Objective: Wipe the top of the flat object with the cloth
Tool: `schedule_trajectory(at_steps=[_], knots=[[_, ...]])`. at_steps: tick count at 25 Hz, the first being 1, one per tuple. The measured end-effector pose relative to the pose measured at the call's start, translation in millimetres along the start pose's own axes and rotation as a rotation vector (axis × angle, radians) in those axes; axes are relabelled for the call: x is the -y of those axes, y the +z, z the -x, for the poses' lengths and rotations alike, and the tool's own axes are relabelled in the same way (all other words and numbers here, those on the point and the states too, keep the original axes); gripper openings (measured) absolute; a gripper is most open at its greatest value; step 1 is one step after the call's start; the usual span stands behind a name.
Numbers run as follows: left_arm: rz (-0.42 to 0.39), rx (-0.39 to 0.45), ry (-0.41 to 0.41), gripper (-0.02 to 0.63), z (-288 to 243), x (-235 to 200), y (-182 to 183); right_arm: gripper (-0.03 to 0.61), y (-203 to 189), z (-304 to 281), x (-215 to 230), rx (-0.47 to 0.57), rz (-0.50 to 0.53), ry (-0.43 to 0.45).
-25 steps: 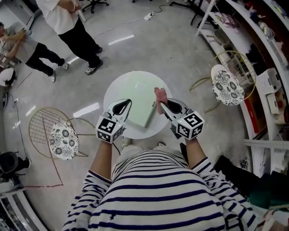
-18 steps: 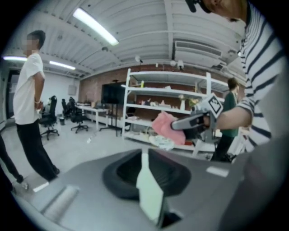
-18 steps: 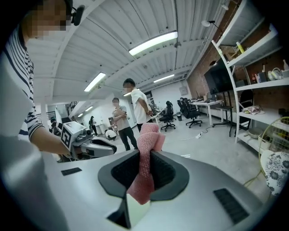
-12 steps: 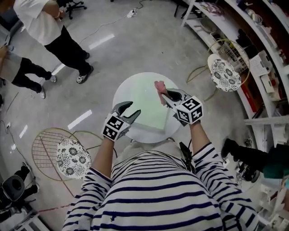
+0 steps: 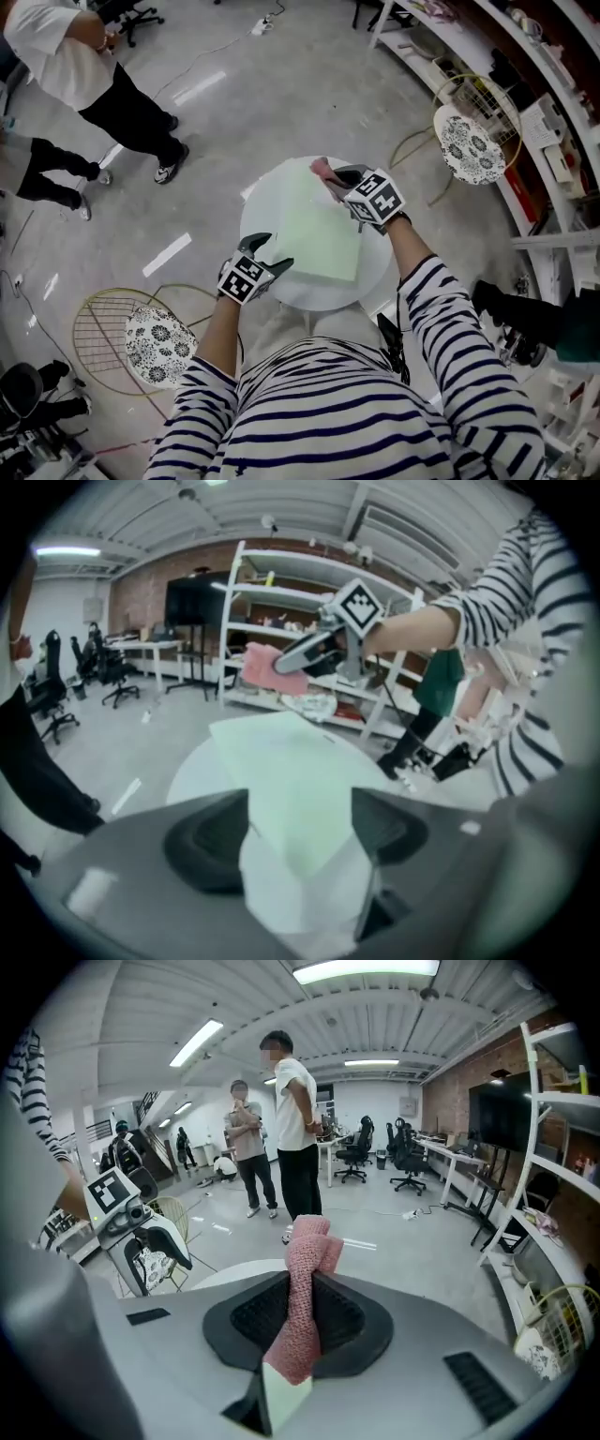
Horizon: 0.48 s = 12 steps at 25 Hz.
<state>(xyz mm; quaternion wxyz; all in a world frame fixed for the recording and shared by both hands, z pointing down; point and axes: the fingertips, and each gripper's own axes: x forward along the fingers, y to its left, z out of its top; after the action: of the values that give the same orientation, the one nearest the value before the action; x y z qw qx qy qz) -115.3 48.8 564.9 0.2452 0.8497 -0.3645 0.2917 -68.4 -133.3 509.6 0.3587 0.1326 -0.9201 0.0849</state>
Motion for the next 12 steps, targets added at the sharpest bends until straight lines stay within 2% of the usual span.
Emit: schedule_trajectory(at_steps=[6,12], knots=[[0.073,-0.137,-0.034,0.368,-26,1,-28,0.048,-5,-48,14,-0.094,0.029,0.07],[0.103,-0.207,-0.061,0.376,-29,12,-53,0.048,-5,-93,15,-0.188,0.068,0.083]])
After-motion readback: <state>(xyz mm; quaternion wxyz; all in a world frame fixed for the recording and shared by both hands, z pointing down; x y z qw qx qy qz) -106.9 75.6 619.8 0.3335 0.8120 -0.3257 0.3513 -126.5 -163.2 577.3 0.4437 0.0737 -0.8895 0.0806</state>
